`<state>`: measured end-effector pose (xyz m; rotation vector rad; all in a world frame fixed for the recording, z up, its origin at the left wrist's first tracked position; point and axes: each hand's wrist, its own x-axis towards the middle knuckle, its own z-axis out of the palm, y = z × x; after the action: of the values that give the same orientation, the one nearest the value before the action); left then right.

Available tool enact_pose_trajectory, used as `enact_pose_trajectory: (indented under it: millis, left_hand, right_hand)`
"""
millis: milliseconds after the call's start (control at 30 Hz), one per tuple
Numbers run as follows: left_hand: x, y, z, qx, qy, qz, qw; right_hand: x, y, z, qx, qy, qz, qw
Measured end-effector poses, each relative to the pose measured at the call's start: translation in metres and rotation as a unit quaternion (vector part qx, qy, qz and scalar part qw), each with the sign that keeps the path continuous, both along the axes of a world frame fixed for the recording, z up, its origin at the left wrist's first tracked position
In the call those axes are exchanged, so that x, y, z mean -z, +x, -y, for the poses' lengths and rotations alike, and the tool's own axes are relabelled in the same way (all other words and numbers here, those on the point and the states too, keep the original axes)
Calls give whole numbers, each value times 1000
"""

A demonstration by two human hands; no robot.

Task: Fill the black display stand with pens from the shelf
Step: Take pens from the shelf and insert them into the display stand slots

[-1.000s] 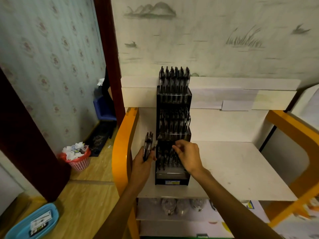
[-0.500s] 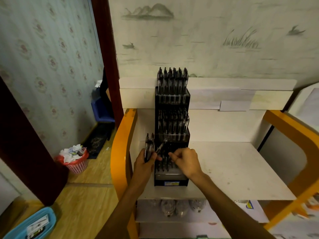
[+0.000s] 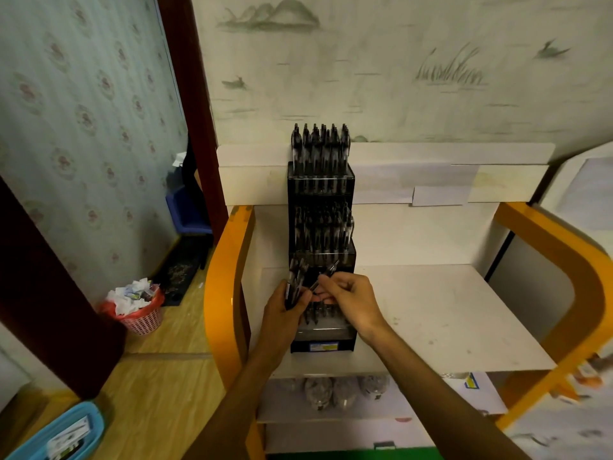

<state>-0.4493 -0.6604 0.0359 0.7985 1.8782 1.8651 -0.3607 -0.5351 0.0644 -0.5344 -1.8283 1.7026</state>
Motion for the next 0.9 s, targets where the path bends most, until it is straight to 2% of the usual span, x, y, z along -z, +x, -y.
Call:
enact_pose_trajectory:
  millis: [200, 267, 400, 600, 900]
  left_hand:
    - [-4, -6, 3, -49, 13, -19, 999]
    - [-2, -10, 6, -65, 7, -25, 998]
    - [-3, -12, 9, -68, 12, -10, 998]
    - [-3, -12, 7, -37, 6, 73, 997]
    - [-2, -16, 4, -35, 18, 17, 999]
  right_hand:
    - [-5, 4, -18, 59, -8, -8, 998]
    - [-6, 7, -26, 85, 38, 6, 996]
    - [-3, 12, -34, 112, 189, 65, 973]
    - [5, 9, -33, 106, 326, 119, 932]
    - [17, -2, -26, 99, 345, 166, 918]
